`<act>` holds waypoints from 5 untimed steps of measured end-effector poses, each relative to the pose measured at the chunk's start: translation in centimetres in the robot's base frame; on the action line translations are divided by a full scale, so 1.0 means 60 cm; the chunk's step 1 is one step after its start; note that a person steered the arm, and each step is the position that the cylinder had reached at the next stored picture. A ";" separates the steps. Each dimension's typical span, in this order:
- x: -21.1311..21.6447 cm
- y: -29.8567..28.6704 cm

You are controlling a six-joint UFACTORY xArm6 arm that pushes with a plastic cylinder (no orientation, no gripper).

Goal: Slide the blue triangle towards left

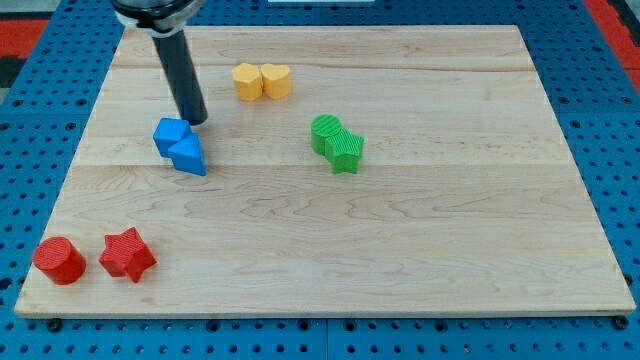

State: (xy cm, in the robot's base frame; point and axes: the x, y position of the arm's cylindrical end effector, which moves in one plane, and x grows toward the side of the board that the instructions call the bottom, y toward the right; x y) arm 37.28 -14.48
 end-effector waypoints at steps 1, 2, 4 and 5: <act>0.006 0.061; 0.070 0.075; 0.129 0.015; 0.128 -0.045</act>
State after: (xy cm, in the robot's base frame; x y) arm 44.94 -17.16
